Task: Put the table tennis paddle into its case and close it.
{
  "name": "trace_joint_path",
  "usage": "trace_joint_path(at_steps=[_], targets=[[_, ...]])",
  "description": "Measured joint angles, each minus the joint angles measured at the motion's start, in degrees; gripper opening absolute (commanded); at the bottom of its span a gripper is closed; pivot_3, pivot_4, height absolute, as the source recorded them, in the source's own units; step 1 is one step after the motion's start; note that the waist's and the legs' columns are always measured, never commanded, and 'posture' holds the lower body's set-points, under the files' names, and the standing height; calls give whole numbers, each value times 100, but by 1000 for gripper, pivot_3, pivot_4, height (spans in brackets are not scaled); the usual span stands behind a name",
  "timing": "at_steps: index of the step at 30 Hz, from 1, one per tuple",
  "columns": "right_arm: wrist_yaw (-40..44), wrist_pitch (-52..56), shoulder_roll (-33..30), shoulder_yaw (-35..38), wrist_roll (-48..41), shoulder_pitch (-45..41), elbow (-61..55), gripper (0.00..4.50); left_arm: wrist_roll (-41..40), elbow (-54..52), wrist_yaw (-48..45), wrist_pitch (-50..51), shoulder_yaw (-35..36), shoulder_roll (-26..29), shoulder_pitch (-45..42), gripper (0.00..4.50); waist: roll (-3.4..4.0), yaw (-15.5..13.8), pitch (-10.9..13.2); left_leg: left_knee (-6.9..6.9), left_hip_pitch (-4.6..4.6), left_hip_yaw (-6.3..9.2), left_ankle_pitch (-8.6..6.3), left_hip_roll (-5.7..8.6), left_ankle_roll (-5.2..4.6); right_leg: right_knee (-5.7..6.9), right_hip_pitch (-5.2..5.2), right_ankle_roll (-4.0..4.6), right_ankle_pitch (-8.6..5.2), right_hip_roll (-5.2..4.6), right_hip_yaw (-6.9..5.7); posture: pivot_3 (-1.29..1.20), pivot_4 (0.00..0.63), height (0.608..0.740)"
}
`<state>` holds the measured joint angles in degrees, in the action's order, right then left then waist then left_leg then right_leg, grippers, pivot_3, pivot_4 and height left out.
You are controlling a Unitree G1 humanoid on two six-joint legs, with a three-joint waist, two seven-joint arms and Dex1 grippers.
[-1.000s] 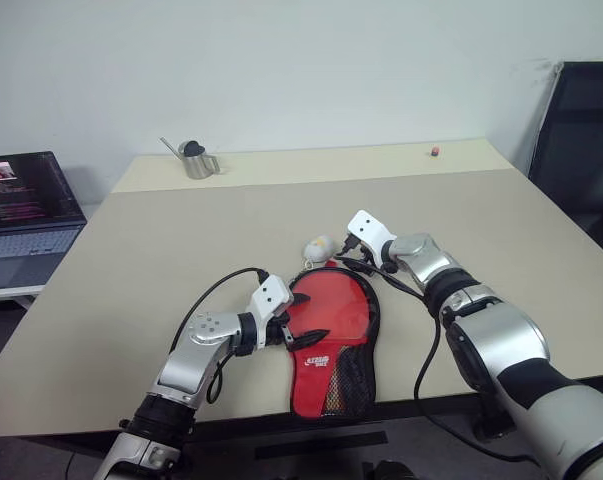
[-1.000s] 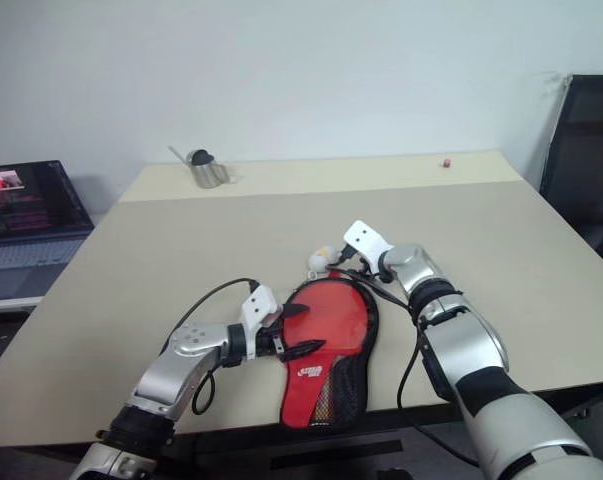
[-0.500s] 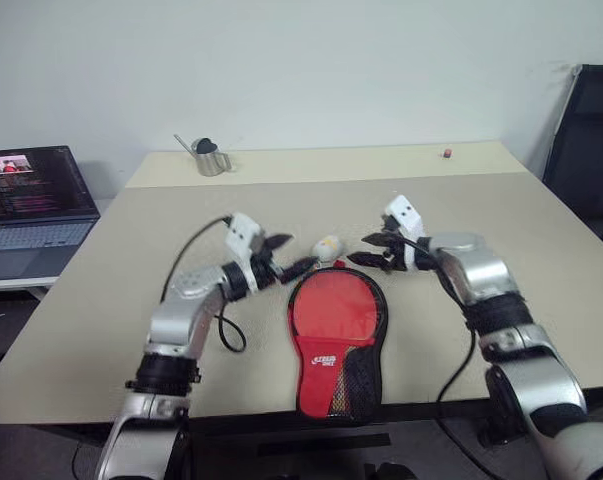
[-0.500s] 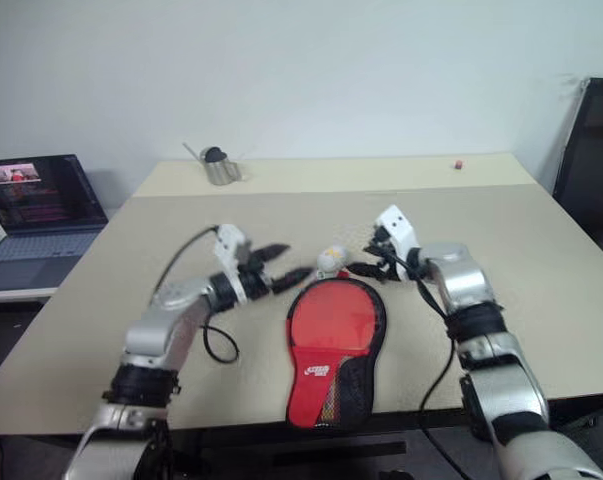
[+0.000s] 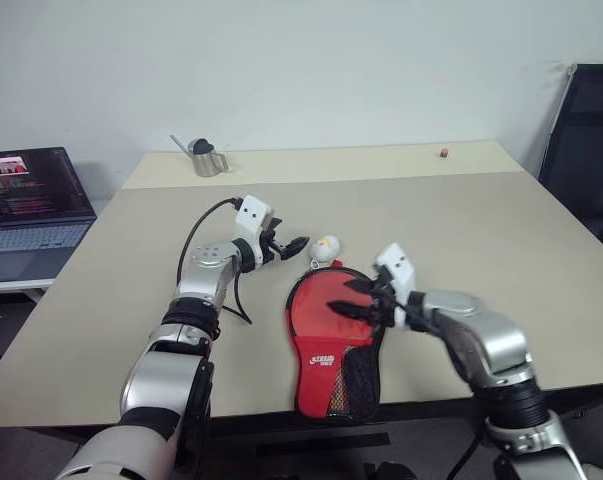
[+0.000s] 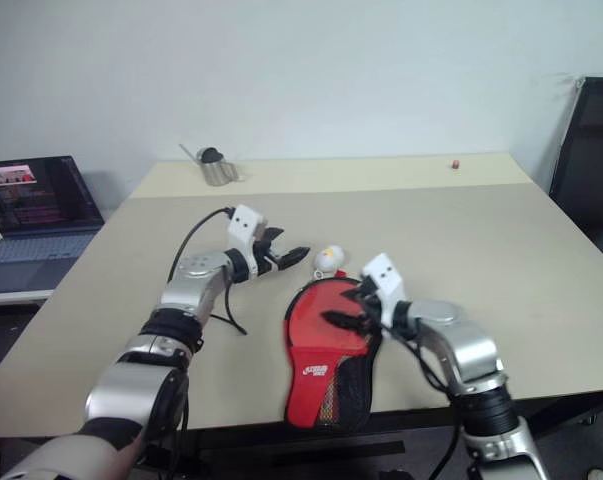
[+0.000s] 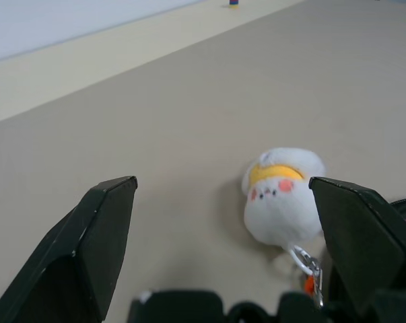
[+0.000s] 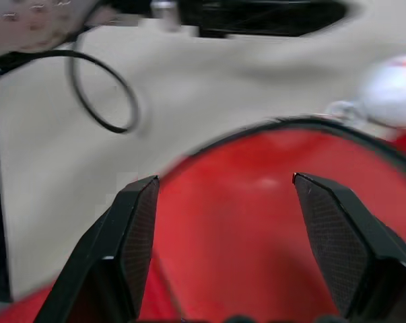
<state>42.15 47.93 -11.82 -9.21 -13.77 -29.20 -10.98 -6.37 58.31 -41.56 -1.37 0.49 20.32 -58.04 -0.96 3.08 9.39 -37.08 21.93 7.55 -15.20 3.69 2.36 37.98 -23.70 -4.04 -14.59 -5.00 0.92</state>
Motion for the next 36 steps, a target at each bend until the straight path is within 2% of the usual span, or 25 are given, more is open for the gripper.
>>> trace_joint_path(at_steps=[5,16,27,36], targets=[[-371,-365,36,-550,366,27,533,3413,146,564,75,-170,14,9,-110,4500,-2,-9,-1,1,0,11,1,36,0,2,-2,0,0,-2,-3,0,150,740],[-668,-400,-17,-625,419,160,629,3413,265,1293,-418,-130,88,-293,-614,4500,-5,3,-1,0,1,15,0,42,-1,4,-2,-2,-2,-5,-3,0,150,740],[-1064,-323,119,-703,422,340,364,3413,902,1860,408,-30,-19,-743,-851,4500,-6,8,-2,-1,2,16,0,45,-3,6,-1,-3,-2,-6,-2,0,150,740],[-1494,-5,198,-779,414,656,-172,3413,1318,1886,737,-12,-33,-995,-891,4500,-8,0,-3,-3,-3,18,-1,47,-4,9,4,-4,-2,-7,-3,0,150,740]])
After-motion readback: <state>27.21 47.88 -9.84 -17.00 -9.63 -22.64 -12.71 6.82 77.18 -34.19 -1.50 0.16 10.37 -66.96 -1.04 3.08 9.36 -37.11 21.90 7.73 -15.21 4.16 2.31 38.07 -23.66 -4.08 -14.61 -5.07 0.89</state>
